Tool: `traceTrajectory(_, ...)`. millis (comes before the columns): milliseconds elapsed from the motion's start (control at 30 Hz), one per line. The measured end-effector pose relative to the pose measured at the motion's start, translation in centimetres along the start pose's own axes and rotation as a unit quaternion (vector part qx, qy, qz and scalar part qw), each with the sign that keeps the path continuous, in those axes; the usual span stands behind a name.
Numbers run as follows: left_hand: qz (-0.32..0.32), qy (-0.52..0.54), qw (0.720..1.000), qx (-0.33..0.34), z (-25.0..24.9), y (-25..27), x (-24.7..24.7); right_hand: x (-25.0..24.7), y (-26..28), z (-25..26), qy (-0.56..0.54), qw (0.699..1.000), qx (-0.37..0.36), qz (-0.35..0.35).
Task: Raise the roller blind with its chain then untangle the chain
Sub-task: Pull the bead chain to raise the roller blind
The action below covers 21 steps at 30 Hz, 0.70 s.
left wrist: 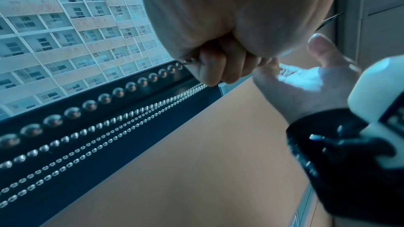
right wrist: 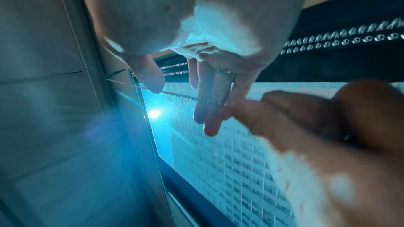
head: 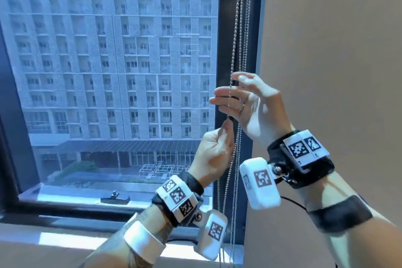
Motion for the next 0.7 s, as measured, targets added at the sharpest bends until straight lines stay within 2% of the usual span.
traceTrajectory(67, -0.004, -0.037, 0.999, 0.014, 0.4, 0.0, 0.0, 1.4, 0.0, -0.1, 0.006, 1.0, 0.008, 0.007)
traceTrajectory(167, 0.009, -0.032, 0.999, 0.013, 0.4, 0.0, 0.3, 2.3, -0.6, -0.2, 0.052, 0.998, 0.019, -0.019)
traceTrajectory(300, 0.081, -0.013, 0.997, -0.012, 0.4, -0.2, 0.7, 2.1, -1.2, 0.0, 0.06, 0.996, 0.011, -0.071)
traceTrajectory(400, 0.116, -0.046, 0.991, -0.049, 0.6, -0.2, 0.1, 1.9, -1.1, 0.0, 0.055, 0.995, 0.005, -0.082)
traceTrajectory(467, 0.087, -0.08, 0.991, -0.056, 0.4, -0.8, -1.4, 1.9, -0.9, -0.3, 0.053, 0.995, 0.003, -0.079)
traceTrajectory(567, 0.035, -0.074, 0.996, -0.036, -1.2, -2.0, -3.3, 1.9, -0.2, -1.6, 0.044, 0.997, 0.014, -0.068)
traceTrajectory(700, 0.025, -0.024, 0.999, -0.014, -4.1, -2.8, -4.0, 1.8, 1.7, -4.3, 0.027, 0.998, 0.041, -0.047)
Point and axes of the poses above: each hand's wrist, its own y-axis away from the middle knuckle, its own x-axis out of the palm, z = x × y, the point moved 10 cm from there along -y, towards the middle knuckle, and after that the axes turned 6 degrees about -x, right-handed, at the moved point
